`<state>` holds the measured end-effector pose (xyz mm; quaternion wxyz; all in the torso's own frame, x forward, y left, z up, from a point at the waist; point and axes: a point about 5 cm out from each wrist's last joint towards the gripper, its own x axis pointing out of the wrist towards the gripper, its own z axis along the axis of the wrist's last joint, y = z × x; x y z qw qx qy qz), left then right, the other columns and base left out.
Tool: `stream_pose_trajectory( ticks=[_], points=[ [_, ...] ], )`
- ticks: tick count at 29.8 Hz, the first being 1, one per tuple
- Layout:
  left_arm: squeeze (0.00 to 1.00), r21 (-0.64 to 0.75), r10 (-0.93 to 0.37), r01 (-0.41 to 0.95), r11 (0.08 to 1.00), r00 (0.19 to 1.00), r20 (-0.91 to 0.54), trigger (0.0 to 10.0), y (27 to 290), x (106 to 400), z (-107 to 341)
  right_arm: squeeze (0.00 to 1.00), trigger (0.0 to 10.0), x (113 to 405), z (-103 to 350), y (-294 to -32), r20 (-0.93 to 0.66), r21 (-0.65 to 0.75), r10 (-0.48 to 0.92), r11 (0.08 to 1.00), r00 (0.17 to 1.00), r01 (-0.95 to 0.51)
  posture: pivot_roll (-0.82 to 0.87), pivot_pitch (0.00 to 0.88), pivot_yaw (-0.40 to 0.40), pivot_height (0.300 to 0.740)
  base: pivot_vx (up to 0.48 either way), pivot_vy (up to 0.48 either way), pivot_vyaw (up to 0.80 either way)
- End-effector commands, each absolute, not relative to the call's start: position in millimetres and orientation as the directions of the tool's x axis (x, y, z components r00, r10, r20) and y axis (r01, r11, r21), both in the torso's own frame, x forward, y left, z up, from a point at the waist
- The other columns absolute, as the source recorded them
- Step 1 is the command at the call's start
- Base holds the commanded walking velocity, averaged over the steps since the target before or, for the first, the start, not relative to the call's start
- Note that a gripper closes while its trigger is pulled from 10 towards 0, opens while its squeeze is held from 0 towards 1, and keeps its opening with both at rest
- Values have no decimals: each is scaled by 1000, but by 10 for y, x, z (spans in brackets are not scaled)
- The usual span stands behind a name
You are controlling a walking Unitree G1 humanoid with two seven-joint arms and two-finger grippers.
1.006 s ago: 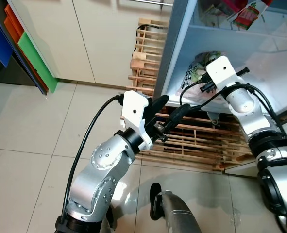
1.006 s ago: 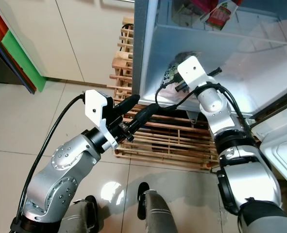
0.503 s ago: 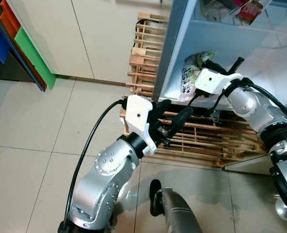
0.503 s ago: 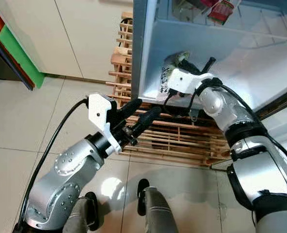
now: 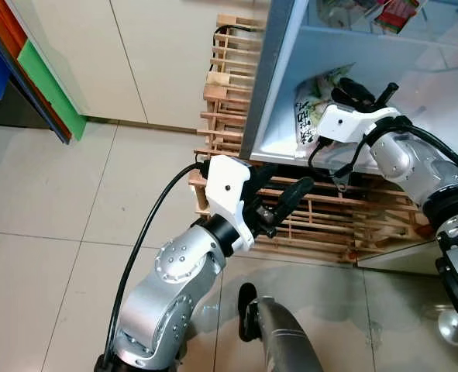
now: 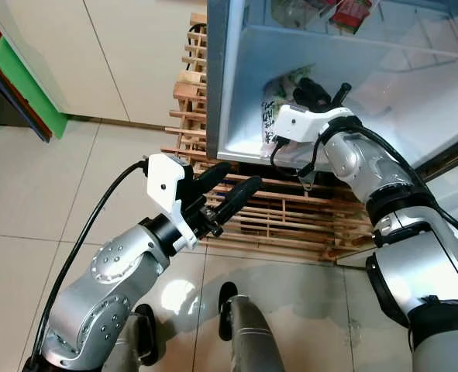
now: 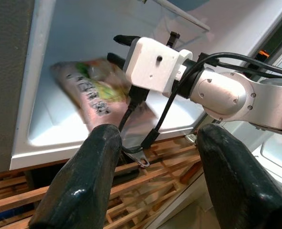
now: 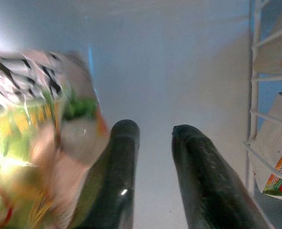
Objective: Restocking fridge
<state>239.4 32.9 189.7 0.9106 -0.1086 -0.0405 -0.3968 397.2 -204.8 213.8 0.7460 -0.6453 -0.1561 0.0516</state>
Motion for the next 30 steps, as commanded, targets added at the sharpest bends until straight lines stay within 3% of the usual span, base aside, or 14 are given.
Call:
stream_pose_trajectory(
  ticks=[1, 5, 10, 11, 12, 14, 15, 16, 17, 18, 22, 30],
  points=[
    [0, -160, -722, 740, 653, 673, 162, 10000, 301, 2340, 1904, 1000, 10000, 3970, 2158, -2124, 176, -980, 255, 133, 951, 146, -66, 353, -83, 740, 0, 0, 0],
    [0, -156, -722, 739, 655, 673, 159, 10000, 301, 2335, 1897, 1000, 10000, 3972, 2185, -2163, 214, -971, 223, 160, 951, 181, -68, 353, -84, 740, 0, 0, 0],
    [0, -148, -724, 740, 656, 673, 154, 10000, 309, 2346, 1884, 1000, 10000, 3978, 2265, -2229, 270, -939, 155, 260, 950, 224, -71, 345, -85, 740, 0, 0, 0],
    [0, -144, -722, 738, 659, 675, 154, 10000, 324, 2360, 1877, 1000, 10000, 3986, 2282, -2295, 271, -832, 44, 512, 961, 212, -74, 341, -85, 740, 0, 0, 0],
    [0, -143, -720, 736, 662, 677, 153, 10000, 330, 2369, 1871, 1000, 10000, 3988, 2278, -2322, 261, -744, -4, 637, 965, 204, -78, 330, -85, 740, 0, 0, 0],
    [0, -142, -717, 733, 666, 681, 150, 10000, 339, 2389, 1855, 1000, 10000, 3987, 2259, -2343, 245, -642, -40, 742, 969, 193, -83, 314, -85, 740, 0, 0, 0],
    [0, -141, -713, 728, 671, 686, 145, 10000, 353, 2411, 1836, 729, 10000, 3985, 2247, -2372, 233, -557, -81, 806, 969, 201, -91, 292, -84, 740, 0, 0, 0],
    [0, -141, -713, 728, 671, 686, 145, 10000, 353, 2411, 1836, 729, 10000, 3985, 2247, -2372, 233, -557, -81, 806, 969, 201, -91, 292, -84, 740, 0, 0, 0],
    [0, -143, -704, 718, 681, 696, 143, 10000, 374, 2431, 1823, 0, 10000, 3969, 2233, -2392, 228, -484, -99, 852, 969, 201, -95, 281, -83, 740, 0, 0, 0],
    [0, -150, -689, 704, 694, 710, 144, 10000, 404, 2451, 1810, 0, 10000, 3934, 2219, -2431, 236, -399, -134, 890, 962, 222, -103, 259, -81, 740, 0, 0, 0],
    [0, -153, -665, 677, 720, 736, 126, 10000, 481, 2484, 1726, 0, 10000, 3762, 2159, -2443, 280, -318, -152, 917, 948, 241, -125, 196, -68, 740, 0, 0, 0],
    [0, -69, -565, 566, 821, 824, 38, 10000, 842, 2609, 1422, 0, 10000, 3244, 1927, -2398, 297, -137, -99, 980, 950, 145, -177, 17, -13, 740, 0, 0, 0]
  ],
)
